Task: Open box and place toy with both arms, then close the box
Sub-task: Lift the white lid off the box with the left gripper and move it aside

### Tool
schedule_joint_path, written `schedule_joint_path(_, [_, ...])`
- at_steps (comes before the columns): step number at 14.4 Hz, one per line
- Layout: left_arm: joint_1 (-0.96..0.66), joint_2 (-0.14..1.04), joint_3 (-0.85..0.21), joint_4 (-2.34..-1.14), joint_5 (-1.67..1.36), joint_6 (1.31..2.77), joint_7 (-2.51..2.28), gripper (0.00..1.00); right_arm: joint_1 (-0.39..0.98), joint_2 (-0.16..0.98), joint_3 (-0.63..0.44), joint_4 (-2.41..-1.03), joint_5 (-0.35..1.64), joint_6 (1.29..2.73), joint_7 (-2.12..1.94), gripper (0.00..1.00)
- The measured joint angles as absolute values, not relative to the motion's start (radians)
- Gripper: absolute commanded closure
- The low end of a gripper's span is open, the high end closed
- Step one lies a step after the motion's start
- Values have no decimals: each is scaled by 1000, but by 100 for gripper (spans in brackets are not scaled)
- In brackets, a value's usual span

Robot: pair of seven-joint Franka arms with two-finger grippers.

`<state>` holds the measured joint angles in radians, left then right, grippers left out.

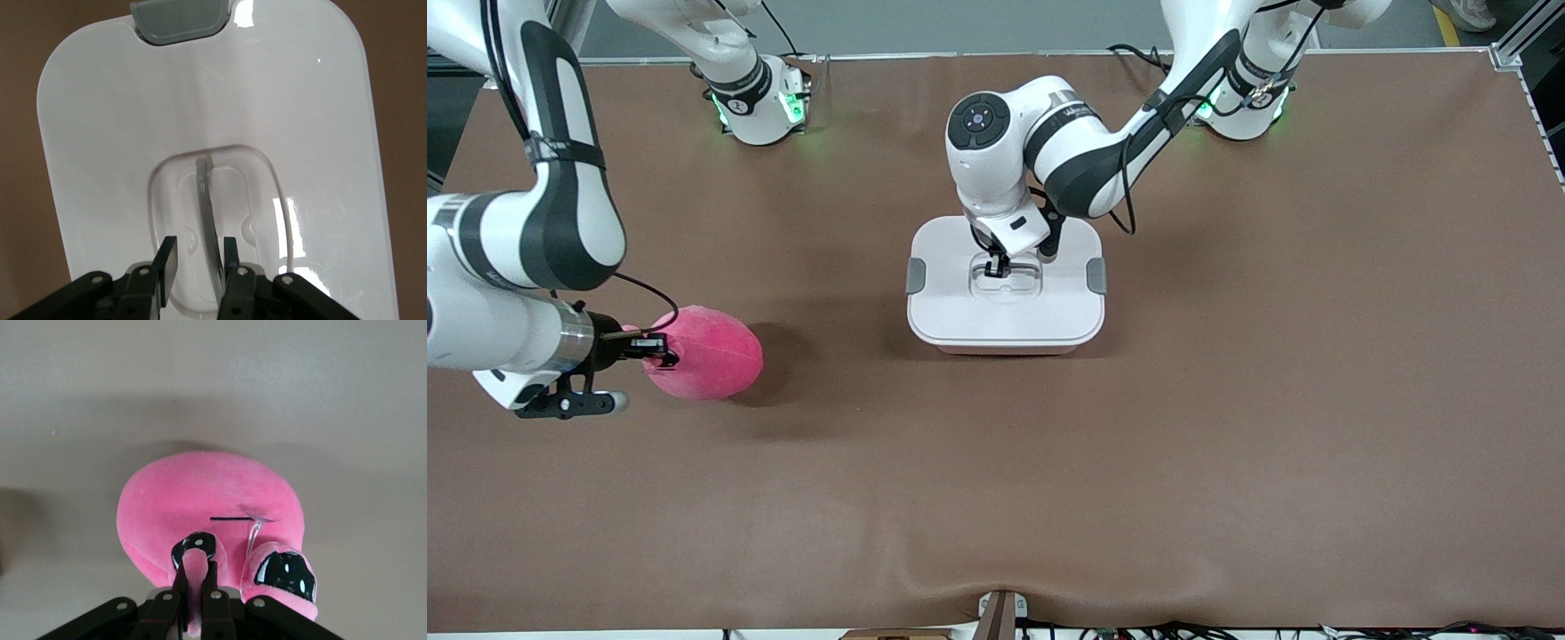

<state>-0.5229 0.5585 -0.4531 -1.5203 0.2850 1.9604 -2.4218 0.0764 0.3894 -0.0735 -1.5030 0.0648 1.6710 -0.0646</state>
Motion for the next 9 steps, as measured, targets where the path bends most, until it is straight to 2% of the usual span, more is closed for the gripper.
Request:
schedule_joint_path(2, [-523, 559, -452, -1520, 285, 1963, -2422, 100, 77, 388, -73, -1453, 65, 1593, -71, 100])
schedule_joint_path(9, [-514, 559, -445, -1494, 291, 1967, -2423, 100, 114, 383, -71, -1405, 49, 1560, -151, 100])
